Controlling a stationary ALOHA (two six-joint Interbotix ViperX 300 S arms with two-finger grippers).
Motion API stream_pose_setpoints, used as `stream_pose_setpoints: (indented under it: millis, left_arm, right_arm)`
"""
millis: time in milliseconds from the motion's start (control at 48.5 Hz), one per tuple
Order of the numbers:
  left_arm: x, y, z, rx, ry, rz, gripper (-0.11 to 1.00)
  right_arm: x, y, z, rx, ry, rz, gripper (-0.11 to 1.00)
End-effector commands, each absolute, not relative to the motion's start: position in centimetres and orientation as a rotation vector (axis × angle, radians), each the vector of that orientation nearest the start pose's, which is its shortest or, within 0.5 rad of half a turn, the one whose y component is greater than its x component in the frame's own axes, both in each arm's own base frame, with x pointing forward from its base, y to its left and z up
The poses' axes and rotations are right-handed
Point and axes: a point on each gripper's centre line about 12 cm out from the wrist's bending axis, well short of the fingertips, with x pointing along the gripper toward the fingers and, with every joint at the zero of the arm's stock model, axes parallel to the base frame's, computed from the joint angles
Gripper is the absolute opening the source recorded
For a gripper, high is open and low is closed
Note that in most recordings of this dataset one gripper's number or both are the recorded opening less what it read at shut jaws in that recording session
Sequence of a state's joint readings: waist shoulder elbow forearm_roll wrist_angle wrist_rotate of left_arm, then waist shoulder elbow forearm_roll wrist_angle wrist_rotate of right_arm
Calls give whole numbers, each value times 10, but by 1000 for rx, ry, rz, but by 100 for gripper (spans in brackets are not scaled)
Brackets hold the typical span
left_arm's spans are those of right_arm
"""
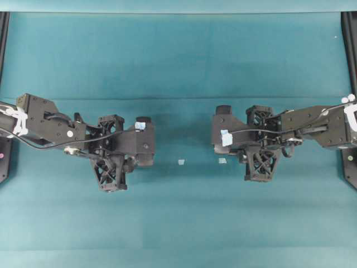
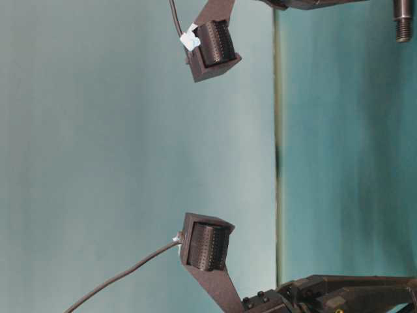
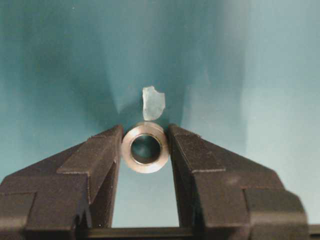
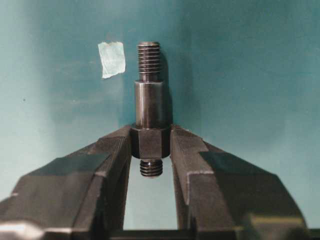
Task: Insert the washer onto the shaft with both hands.
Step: 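Lift washer and shaft, turning them to face each other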
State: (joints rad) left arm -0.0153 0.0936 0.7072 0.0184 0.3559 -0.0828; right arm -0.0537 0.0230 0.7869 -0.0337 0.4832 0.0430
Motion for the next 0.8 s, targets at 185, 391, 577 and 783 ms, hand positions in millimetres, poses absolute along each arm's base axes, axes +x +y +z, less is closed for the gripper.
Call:
stream_pose_setpoints:
  millis: [185, 391, 577, 783]
  left_arm:
    - [351, -8, 111, -43, 1094, 18, 34]
    - [354, -8, 126, -54, 937, 14, 34]
    - [351, -10, 135, -54, 835, 5, 34]
    - [347, -10, 143, -57, 696, -5, 34]
  right_arm:
    - [310, -22, 96, 36, 1257, -74, 0]
    - [318, -19, 109, 31, 1118, -65, 0]
    - [320, -11, 116, 29, 1027, -42, 0]
    - [319, 4, 118, 23, 943, -5, 0]
